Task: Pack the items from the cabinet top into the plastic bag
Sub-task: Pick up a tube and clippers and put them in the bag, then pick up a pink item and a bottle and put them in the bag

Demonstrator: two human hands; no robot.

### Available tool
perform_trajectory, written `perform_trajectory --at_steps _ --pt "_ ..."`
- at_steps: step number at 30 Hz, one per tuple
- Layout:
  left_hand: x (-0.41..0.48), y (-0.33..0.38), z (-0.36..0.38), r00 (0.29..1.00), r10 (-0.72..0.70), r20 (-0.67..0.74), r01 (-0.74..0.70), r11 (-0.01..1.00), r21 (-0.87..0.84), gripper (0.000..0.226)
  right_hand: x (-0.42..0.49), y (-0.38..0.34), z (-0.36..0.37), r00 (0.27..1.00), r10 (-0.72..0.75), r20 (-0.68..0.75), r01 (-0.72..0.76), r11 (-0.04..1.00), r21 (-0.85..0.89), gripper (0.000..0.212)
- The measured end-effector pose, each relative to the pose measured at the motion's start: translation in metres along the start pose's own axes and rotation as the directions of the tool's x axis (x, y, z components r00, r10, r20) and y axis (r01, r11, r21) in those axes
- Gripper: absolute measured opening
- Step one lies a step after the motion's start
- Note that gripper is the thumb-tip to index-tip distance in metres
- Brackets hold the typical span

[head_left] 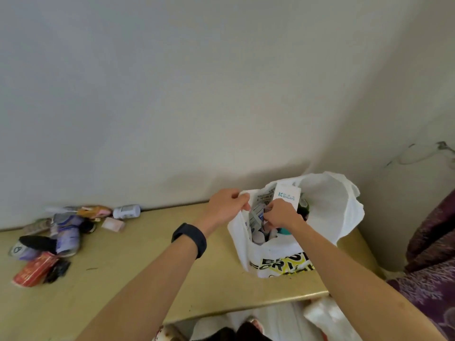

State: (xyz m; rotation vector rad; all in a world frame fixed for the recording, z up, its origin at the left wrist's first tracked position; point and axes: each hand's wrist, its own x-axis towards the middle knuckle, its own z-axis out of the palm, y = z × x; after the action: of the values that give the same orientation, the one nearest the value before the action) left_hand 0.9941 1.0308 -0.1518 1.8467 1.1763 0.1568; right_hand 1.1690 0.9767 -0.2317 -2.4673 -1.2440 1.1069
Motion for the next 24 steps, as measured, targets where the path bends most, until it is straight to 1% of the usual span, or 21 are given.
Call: perform_trajectory --at_steps 1,3,5,6,7,9,11,14,16,18,20,22,24 --pt "-0.001 -0.001 -0.001 1.0 -0.002 -0.003 0.002 1.0 0.0 0.037 0.001 0.0 0.003 1.0 -0.011 -0.023 0.009 0.996 -0.094 0.019" --pt "-0.004 -0.004 -0.005 1.0 -0.015 -0.021 0.015 1.0 -0.001 0.035 -0.005 0.002 0.007 1.0 -0.011 -0.025 0.007 0.984 -0.178 0.022" --pt "-0.006 -0.009 -0.008 0.999 -0.013 -0.038 0.013 1.0 0.01 0.035 -0.011 0.01 0.014 0.998 -0.009 -0.063 -0.005 0.976 -0.219 0.023" --pt "-0.007 -0.012 -0.009 0.999 -0.003 -0.04 0.004 1.0 0.009 0.035 -0.015 0.015 0.017 0.995 -0.021 -0.102 -0.001 0.979 -0.206 0.025" --pt "-0.008 -0.014 -0.011 0.999 0.008 -0.041 -0.008 1.0 0.009 0.035 -0.016 0.02 0.021 0.988 -0.04 -0.148 0.017 0.988 -0.154 0.027" --pt "-0.009 -0.021 -0.011 0.998 0.038 -0.051 -0.036 0.999 0.034 0.033 -0.022 0.03 0.027 0.98 -0.05 -0.195 0.06 0.997 0.044 0.028" --pt "-0.012 -0.027 -0.012 0.997 0.065 -0.046 -0.062 0.996 0.059 0.026 -0.04 0.033 0.027 0.969 -0.056 -0.24 0.107 0.973 0.204 0.022" --pt "-0.017 -0.039 -0.012 0.995 0.092 -0.033 -0.091 0.995 0.033 0.019 -0.083 0.025 0.024 0.926 -0.095 -0.365 0.225 0.916 0.333 0.016" --pt "-0.022 -0.051 -0.013 0.993 0.102 -0.066 -0.102 0.995 -0.002 0.015 -0.115 0.014 0.026 0.886 -0.097 -0.453 0.311 0.85 0.425 0.017" --pt "-0.029 -0.068 -0.015 0.99 0.087 -0.109 -0.09 0.995 -0.029 0.013 -0.143 -0.002 0.03 0.851 -0.099 -0.515 0.378 0.797 0.472 0.021" --pt "-0.035 -0.093 -0.017 0.992 0.044 -0.119 -0.049 0.998 -0.038 0.016 -0.16 -0.019 0.04 0.817 -0.146 -0.558 0.446 0.773 0.451 0.02" --pt "-0.041 -0.127 -0.018 0.995 -0.004 -0.101 0.004 1.0 -0.003 0.025 -0.167 -0.04 0.055 0.771 -0.249 -0.586 0.519 0.778 0.353 0.017" --pt "-0.05 -0.164 -0.022 0.996 -0.054 -0.076 0.061 0.994 0.086 0.032 -0.161 -0.058 0.075 0.738 -0.358 -0.572 0.565 0.791 0.235 0.019"
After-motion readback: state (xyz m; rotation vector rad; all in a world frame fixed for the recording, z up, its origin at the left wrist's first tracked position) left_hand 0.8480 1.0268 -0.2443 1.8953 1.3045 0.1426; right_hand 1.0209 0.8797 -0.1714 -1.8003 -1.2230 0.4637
